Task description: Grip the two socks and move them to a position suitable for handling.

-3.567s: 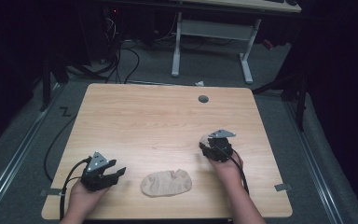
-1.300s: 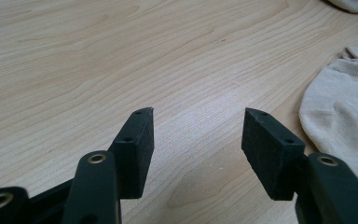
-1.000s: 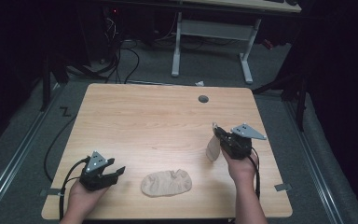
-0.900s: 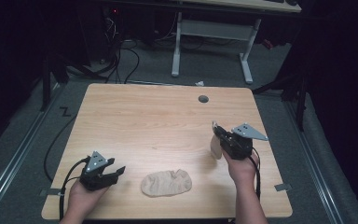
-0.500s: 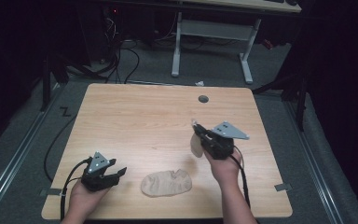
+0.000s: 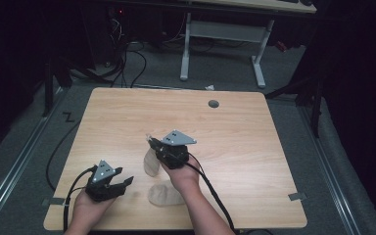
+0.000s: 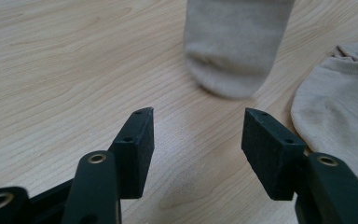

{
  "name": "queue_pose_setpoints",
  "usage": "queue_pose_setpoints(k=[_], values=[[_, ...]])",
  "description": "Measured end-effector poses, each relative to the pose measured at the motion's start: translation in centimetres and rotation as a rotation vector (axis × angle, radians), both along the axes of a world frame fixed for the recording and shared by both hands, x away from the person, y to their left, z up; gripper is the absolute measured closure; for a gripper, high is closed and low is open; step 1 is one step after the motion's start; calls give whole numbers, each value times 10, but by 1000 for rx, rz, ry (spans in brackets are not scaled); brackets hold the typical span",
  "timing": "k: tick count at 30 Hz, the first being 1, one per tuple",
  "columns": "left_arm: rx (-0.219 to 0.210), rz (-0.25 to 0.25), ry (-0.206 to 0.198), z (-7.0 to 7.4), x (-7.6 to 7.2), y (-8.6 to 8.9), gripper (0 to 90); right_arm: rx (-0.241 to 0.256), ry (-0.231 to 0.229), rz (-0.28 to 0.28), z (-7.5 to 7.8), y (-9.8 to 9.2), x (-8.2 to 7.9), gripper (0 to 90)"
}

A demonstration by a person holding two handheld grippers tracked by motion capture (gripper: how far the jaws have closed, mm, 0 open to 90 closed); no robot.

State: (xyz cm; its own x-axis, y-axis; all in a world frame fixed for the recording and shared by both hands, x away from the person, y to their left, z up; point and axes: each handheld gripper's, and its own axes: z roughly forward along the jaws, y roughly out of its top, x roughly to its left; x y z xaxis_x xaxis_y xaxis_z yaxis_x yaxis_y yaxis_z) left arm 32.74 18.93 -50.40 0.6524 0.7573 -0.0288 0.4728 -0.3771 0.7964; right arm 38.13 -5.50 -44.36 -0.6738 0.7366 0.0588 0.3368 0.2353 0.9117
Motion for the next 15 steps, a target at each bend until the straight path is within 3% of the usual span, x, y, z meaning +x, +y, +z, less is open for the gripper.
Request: queue_pose_setpoints(k=[6,15], values=[[6,-5,2,-2,0,-3,444,-16,42,-40,-19,-10,5,847],[24,0,1,-2,0,-2,443,-63,110,-122,-42,-51,4,839]])
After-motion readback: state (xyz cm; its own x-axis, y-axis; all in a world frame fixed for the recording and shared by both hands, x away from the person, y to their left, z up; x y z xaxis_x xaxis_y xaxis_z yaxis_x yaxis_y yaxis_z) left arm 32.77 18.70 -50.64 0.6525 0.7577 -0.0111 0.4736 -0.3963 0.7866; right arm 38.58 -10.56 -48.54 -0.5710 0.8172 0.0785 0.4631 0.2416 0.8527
